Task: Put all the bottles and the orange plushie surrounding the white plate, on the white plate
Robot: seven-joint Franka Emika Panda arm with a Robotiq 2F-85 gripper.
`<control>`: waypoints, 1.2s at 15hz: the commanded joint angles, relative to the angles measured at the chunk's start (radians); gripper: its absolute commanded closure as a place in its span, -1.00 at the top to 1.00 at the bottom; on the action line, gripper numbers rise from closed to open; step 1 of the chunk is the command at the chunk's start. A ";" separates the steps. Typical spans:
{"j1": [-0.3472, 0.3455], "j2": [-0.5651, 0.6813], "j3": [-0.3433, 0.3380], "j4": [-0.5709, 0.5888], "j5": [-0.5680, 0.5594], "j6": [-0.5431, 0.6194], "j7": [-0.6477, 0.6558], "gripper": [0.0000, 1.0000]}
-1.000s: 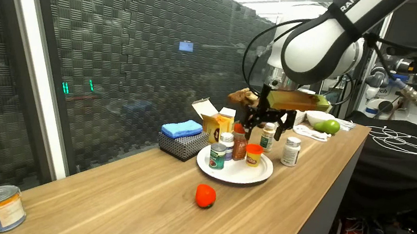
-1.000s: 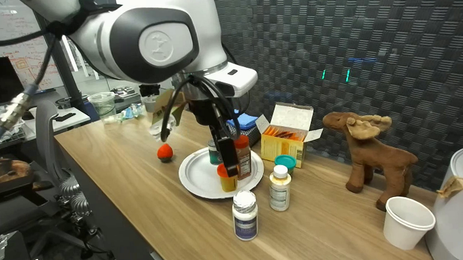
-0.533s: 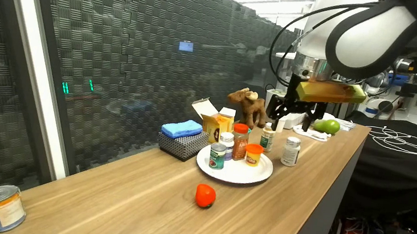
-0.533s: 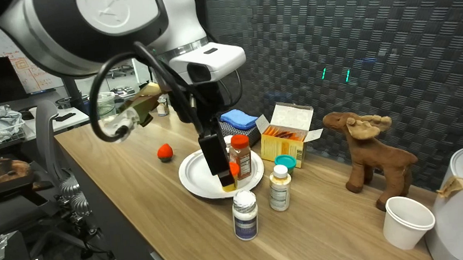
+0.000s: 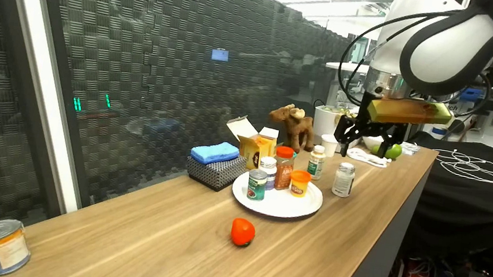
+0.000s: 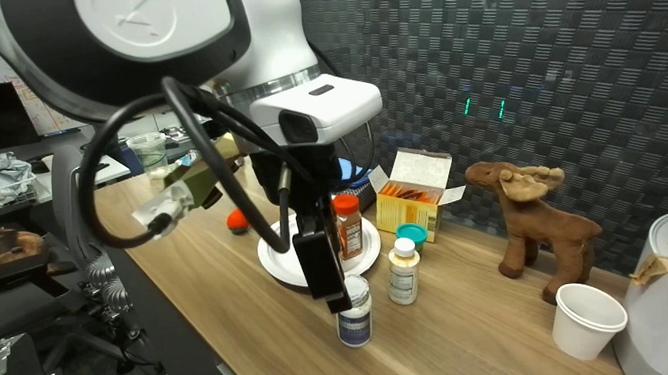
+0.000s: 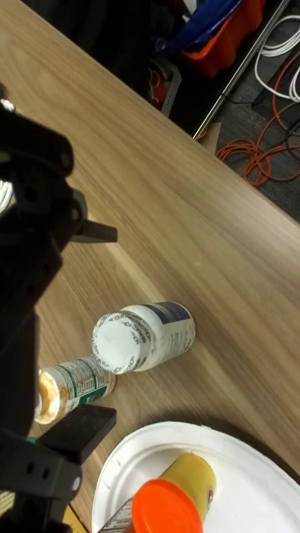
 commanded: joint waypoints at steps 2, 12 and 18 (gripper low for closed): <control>-0.013 0.042 0.003 0.045 0.084 -0.004 -0.075 1.00; 0.002 0.192 -0.010 0.159 0.193 -0.007 -0.166 0.50; 0.022 0.174 -0.032 0.142 0.149 -0.015 -0.105 -0.30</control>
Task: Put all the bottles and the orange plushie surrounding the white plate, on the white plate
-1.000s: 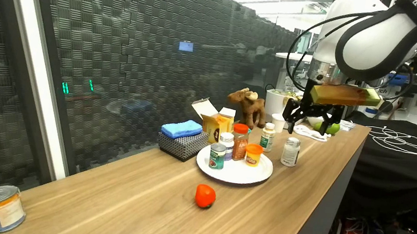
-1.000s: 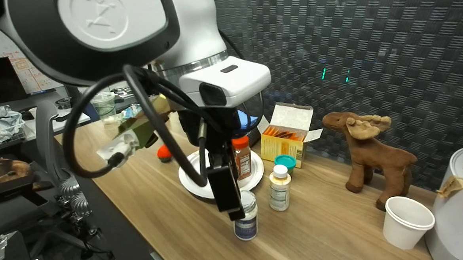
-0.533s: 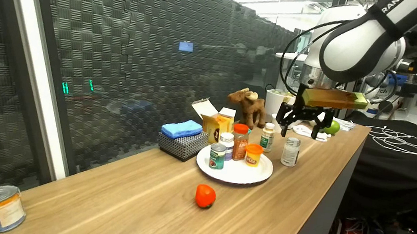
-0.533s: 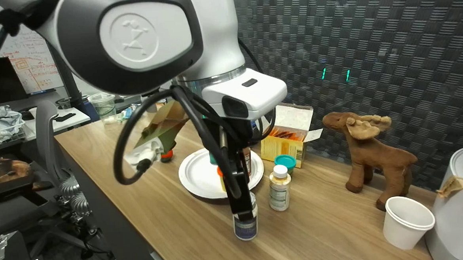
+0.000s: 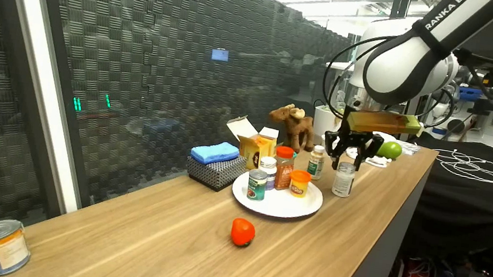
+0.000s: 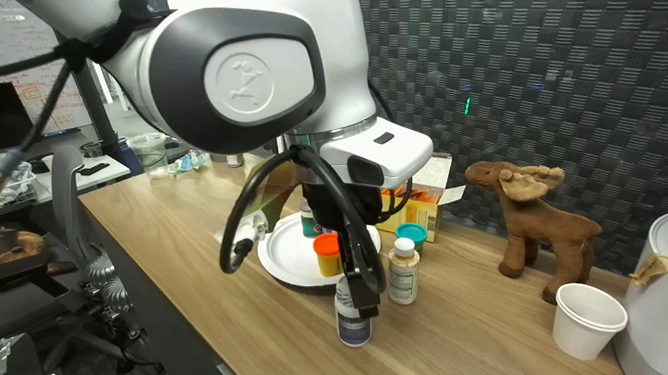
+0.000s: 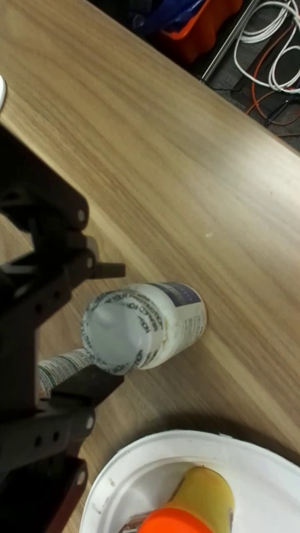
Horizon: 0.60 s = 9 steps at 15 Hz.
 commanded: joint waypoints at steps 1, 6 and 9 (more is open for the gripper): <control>0.029 -0.043 -0.030 -0.019 -0.017 -0.012 0.040 -0.43; 0.043 -0.122 -0.026 -0.083 -0.072 -0.003 0.140 -0.61; 0.058 -0.188 0.004 -0.142 -0.097 -0.016 0.178 -0.61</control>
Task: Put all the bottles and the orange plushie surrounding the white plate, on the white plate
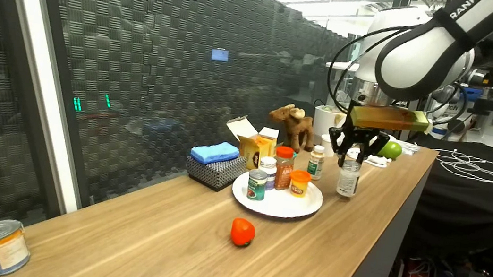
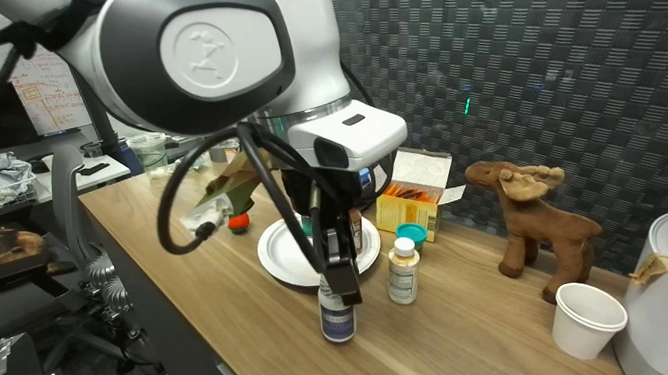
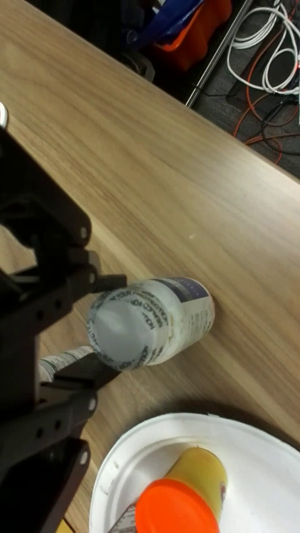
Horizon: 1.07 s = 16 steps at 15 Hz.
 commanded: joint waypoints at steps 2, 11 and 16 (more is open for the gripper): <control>0.040 -0.138 0.051 -0.112 -0.043 -0.029 0.053 -0.61; 0.095 -0.065 0.180 -0.054 -0.007 0.058 0.059 -0.60; 0.111 0.003 0.178 0.025 0.015 0.083 0.046 -0.63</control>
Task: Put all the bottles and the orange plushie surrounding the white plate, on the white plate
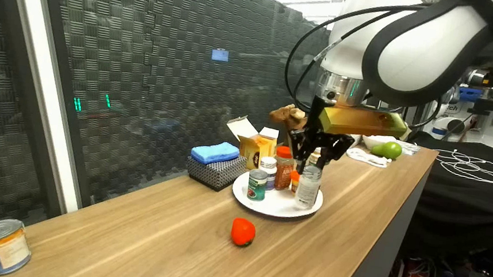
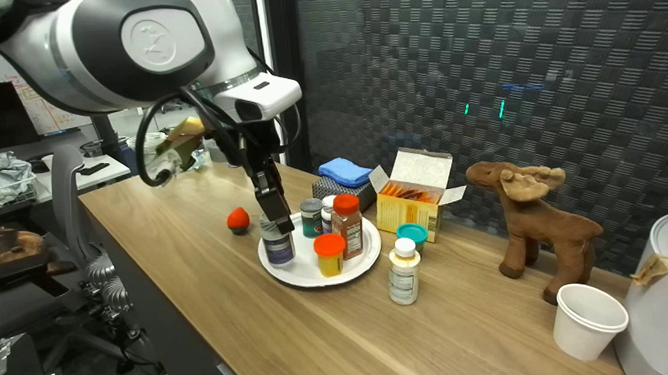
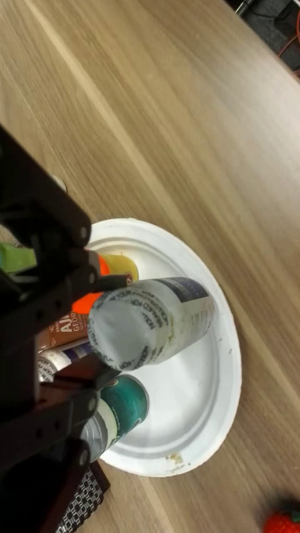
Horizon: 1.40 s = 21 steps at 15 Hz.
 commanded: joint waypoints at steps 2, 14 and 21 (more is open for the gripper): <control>0.020 0.097 -0.002 0.113 0.049 0.018 -0.013 -0.64; 0.076 0.251 -0.026 0.252 0.108 0.011 -0.093 0.34; 0.104 0.139 -0.067 0.158 0.051 0.053 -0.040 1.00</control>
